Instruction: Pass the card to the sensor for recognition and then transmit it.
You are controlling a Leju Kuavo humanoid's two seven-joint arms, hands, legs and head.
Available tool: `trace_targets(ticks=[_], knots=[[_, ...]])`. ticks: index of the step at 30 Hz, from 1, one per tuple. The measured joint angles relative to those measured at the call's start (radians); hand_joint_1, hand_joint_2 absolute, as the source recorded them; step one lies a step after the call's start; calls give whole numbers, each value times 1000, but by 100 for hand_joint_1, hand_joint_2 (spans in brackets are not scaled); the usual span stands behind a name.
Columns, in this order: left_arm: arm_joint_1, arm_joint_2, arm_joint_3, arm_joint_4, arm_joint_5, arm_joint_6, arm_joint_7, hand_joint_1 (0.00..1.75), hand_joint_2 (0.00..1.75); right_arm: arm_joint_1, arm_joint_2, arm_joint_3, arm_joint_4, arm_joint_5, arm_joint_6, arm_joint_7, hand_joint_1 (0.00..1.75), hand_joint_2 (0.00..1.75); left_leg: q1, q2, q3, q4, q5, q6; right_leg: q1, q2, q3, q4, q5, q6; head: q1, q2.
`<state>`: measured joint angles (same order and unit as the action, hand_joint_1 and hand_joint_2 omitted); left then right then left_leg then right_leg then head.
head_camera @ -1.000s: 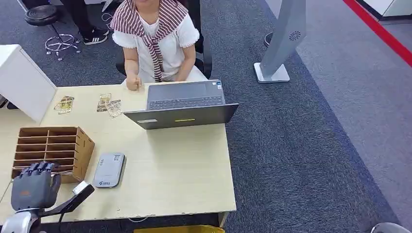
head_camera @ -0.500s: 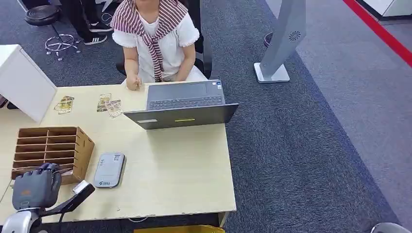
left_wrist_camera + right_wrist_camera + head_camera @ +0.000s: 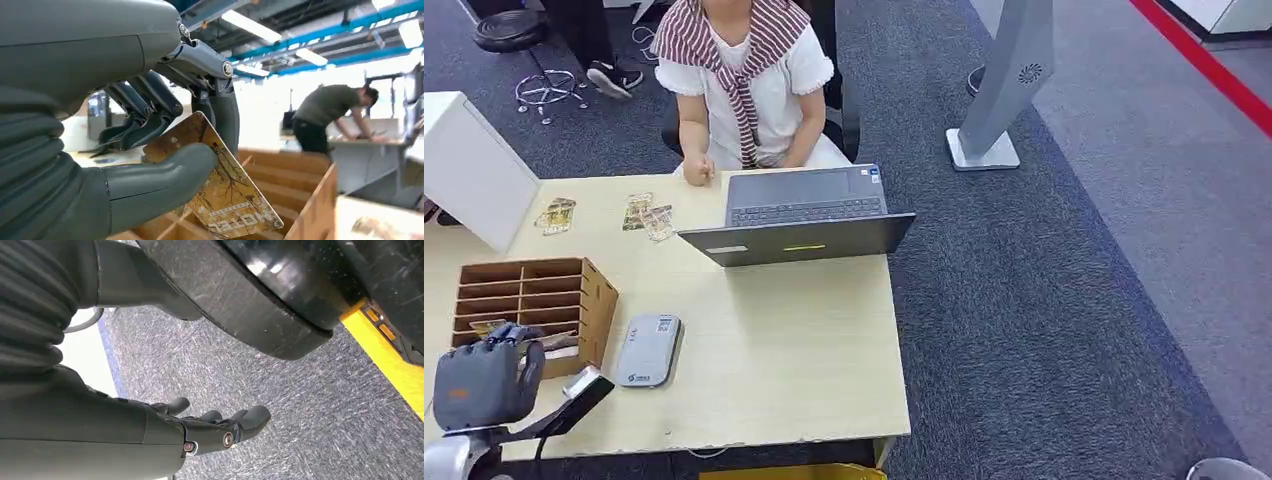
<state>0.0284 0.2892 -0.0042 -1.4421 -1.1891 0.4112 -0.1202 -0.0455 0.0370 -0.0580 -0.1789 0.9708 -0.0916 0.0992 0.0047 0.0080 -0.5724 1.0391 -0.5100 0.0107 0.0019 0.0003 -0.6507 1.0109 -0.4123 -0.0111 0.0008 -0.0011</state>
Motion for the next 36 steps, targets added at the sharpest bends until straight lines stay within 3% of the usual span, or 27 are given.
trace_targets(ticks=[7,16,23,31,36], knots=[[83,2,-2,-205,1,-2,-21,175,175,4,-1,-2,0,0,-1,-1,0,175,0,0,0,0,0,0,0,0,0,0,0,0,0,0],[114,8,-8,-322,10,2,-39,175,175,5,-2,-6,0,12,2,-4,0,175,0,0,1,0,0,0,0,0,0,0,0,0,0,0],[-8,16,-22,-301,3,-25,-21,175,175,1,-2,-5,0,38,13,-3,0,175,0,1,1,0,1,-1,0,-1,0,0,2,-2,0,0],[-41,17,-30,-282,-18,-26,-11,175,175,0,-2,-5,0,46,20,-6,0,175,0,0,1,0,1,-1,0,0,-1,0,2,-1,0,0],[-280,14,-74,-108,-82,-49,11,175,175,-26,-2,11,-3,84,55,1,0,175,-1,-6,-4,1,8,1,1,-7,-3,-1,6,0,0,0]])
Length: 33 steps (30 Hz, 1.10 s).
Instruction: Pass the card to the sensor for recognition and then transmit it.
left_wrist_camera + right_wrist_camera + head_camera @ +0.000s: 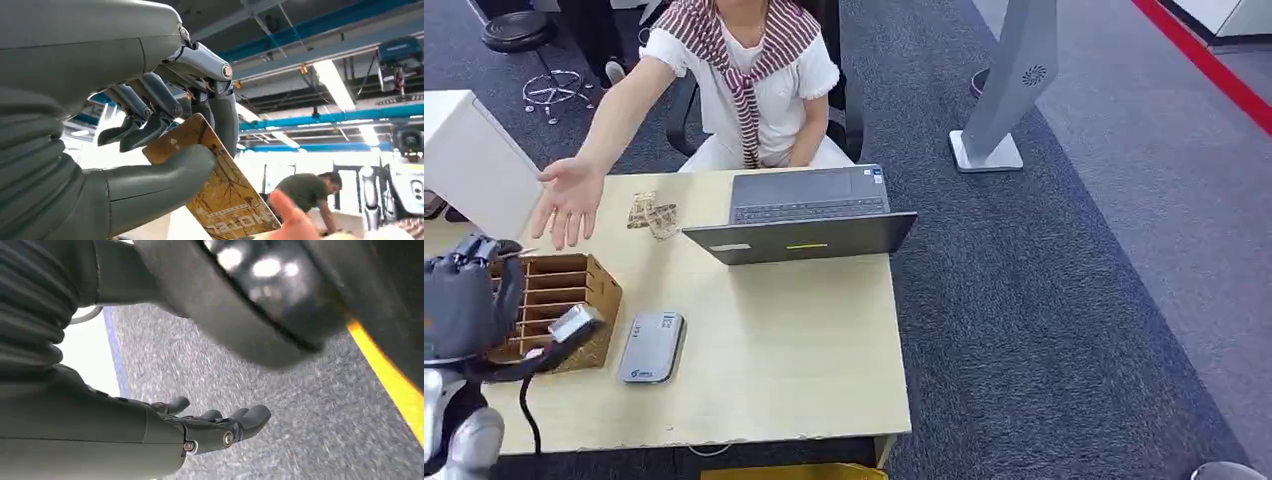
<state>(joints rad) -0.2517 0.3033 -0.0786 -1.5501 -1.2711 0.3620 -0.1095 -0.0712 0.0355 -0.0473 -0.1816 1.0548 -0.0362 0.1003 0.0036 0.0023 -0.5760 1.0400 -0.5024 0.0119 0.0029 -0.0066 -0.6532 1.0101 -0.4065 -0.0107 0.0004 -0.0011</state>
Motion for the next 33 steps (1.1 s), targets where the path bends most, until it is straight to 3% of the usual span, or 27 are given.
trace_targets(ticks=[5,12,19,33], knots=[[-249,-23,-85,237,-52,28,1,175,175,-26,5,3,-5,11,18,17,0,175,0,2,-2,0,4,-2,0,1,-1,0,6,-2,2,0],[-412,-53,-154,452,-77,43,19,175,175,-34,13,2,-6,11,23,47,0,175,0,4,-2,0,4,-3,-1,5,-3,0,7,-1,2,0],[-455,-63,-179,562,-75,73,22,175,175,-34,15,2,-6,13,23,49,0,175,1,5,-2,0,4,-3,-1,6,-4,0,7,-2,1,0],[-458,-63,-183,609,-74,81,22,175,175,-34,15,2,-6,13,24,44,0,175,1,5,-3,0,4,-3,-1,6,-5,0,7,-1,2,0]])
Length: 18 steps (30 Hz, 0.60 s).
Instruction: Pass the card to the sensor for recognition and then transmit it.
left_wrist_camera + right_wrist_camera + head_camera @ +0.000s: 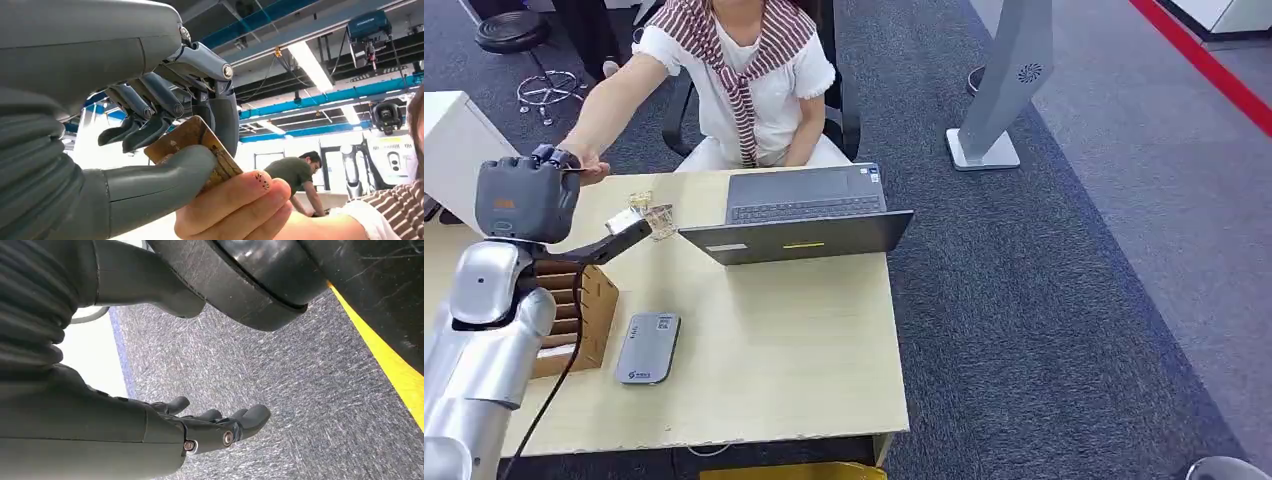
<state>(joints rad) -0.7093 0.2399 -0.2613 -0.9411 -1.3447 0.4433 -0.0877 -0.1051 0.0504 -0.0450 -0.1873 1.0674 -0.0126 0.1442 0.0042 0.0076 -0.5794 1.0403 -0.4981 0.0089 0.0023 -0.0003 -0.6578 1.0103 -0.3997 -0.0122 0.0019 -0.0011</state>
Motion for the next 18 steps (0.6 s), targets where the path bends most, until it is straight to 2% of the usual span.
trace_targets(ticks=[6,7,11,15,18], knots=[[-1,0,-3,8,0,0,0,175,175,0,0,0,0,0,0,0,0,175,0,0,0,0,0,0,0,0,0,0,0,0,0,0],[-1,0,-3,8,0,0,0,0,175,0,0,0,0,0,0,0,0,175,0,0,0,0,0,0,0,0,0,0,0,0,0,0],[-1,0,-4,9,-2,8,6,0,175,0,0,0,0,3,0,0,0,175,0,0,0,0,0,0,0,0,0,0,0,0,0,0],[14,12,-4,9,9,66,12,0,175,1,0,0,0,14,-1,0,0,175,0,0,0,0,0,0,0,0,0,0,0,0,0,0],[57,28,-3,-16,42,100,-10,0,175,5,0,-1,0,11,-7,-2,0,175,0,0,0,0,0,0,0,0,0,0,0,0,0,0]])
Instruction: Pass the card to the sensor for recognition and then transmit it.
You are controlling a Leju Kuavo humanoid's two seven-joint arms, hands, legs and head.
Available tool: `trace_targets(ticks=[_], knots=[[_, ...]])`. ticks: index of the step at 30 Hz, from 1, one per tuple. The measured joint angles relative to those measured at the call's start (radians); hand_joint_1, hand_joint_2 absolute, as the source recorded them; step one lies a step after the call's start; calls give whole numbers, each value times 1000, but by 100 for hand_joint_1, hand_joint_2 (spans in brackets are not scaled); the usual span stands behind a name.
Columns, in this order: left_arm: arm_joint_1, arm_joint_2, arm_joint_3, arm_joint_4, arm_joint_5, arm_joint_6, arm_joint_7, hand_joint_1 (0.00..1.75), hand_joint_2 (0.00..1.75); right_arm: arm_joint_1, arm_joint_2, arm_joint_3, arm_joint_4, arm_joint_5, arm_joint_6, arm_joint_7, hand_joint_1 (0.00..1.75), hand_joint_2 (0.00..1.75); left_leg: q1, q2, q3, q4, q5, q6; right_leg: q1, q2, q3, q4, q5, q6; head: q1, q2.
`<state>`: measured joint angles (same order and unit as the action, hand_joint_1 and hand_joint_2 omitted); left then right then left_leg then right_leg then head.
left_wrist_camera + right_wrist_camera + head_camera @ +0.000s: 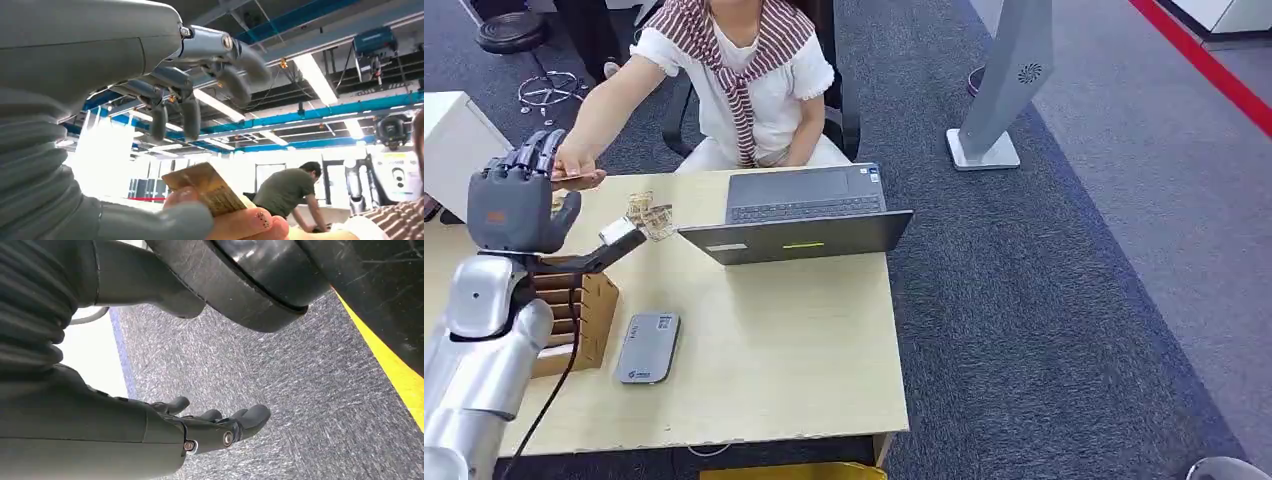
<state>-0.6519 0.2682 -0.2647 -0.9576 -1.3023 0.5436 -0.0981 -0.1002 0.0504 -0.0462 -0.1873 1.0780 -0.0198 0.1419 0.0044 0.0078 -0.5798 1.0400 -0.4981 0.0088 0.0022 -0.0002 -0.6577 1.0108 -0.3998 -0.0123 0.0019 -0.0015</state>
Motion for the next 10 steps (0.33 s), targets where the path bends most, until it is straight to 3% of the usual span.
trace_targets(ticks=[10], knots=[[306,69,97,-307,89,87,-86,0,175,34,-1,-10,1,-2,-22,-15,0,175,0,1,0,-1,-1,-1,0,1,0,0,-2,-1,1,0]])
